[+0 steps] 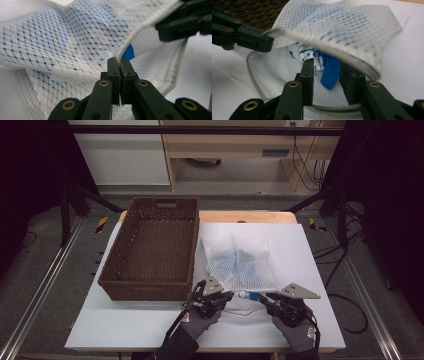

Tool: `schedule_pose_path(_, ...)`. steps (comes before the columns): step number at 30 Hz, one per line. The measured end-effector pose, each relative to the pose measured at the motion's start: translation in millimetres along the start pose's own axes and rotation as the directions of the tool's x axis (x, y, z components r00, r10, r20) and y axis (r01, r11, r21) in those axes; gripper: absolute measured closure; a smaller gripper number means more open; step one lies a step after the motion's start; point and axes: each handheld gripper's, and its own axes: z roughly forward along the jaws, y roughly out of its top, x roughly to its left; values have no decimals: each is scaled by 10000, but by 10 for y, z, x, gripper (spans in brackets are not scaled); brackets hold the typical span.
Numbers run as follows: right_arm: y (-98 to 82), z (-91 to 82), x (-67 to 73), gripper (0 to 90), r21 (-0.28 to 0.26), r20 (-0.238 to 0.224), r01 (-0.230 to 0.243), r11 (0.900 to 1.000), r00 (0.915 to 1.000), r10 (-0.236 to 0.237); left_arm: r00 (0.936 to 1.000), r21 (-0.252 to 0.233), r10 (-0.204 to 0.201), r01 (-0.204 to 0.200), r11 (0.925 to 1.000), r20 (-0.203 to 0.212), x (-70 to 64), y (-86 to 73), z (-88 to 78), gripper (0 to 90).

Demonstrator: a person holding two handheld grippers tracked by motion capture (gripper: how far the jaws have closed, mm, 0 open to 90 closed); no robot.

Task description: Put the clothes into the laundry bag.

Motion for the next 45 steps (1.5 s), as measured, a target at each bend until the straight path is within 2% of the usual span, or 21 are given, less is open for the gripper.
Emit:
schedule_pose_path(6,-40,231,167,600,103,-425,477,9988,9980,-472,10000,-261,30,-33,9997,-86,4,61,-67,884)
schedule_pose_path(8,-23,235,203,603,-18,-578,570,9984,9967,-570,9999,-192,-15,12,9998,-143,19,68,-69,884)
schedule_pose_path(12,60,116,220,610,-508,-816,578,9970,9947,-618,9998,115,-58,60,9999,-189,47,39,-16,884)
schedule_pose_path(16,139,-51,145,603,-1083,-919,241,9938,9952,-342,9997,457,-13,25,9990,-248,51,-17,53,882)
schedule_pose_path(19,180,-159,66,599,-1461,-780,-26,9893,9969,-89,9997,613,134,-120,9980,-217,40,-37,65,877)
schedule_pose_path(20,192,-180,44,600,-1476,-578,-63,9890,9983,-23,9996,662,225,-215,9976,-144,34,-38,57,867)
schedule_pose_path(22,194,-176,-12,604,-1262,16,79,9920,10000,-77,9994,673,336,-329,9972,-90,17,-31,17,824)
schedule_pose_path(24,157,-110,-99,606,-898,612,108,9959,9981,-53,9994,574,348,-344,9978,-52,9,-18,-54,740)
schedule_pose_path(26,86,-14,-199,609,-550,838,-165,9984,9963,211,9988,507,439,-427,9978,-215,5,-14,-129,681)
schedule_pose_path(28,4,71,-272,616,-149,1110,-219,9996,9935,234,9979,465,505,-486,9977,-403,12,-32,-226,639)
schedule_pose_path(29,-56,126,-313,618,246,1144,-347,9991,9929,316,9973,495,517,-491,9976,-529,18,-51,-263,623)
schedule_pose_path(32,-175,220,-370,622,922,1397,-314,9952,9900,183,9957,781,484,-423,9961,-785,43,-157,-350,606)
schedule_pose_path(34,-239,264,-394,616,1251,1354,-513,9908,9902,342,9930,1046,397,-281,9941,-1110,67,-276,-405,609)
schedule_pose_path(36,-271,264,-422,612,1194,1335,-552,9913,9903,390,9915,1233,235,-76,9923,-1282,100,-380,-447,622)
schedule_pose_path(38,-252,212,-443,611,814,1298,-599,9949,9903,490,9893,1401,32,174,9900,-1458,139,-459,-466,627)
schedule_pose_path(40,-238,172,-463,611,676,1438,-767,9948,9874,663,9873,1506,-182,423,9877,-1581,176,-523,-463,636)
schedule_pose_path(42,-252,192,-484,610,801,1581,-740,9940,9856,606,9863,1582,-373,631,9854,-1610,206,-579,-438,648)
schedule_pose_path(45,-303,269,-501,613,1219,1743,-774,9895,9831,554,9838,1804,-375,696,9811,-1754,212,-639,-367,667)
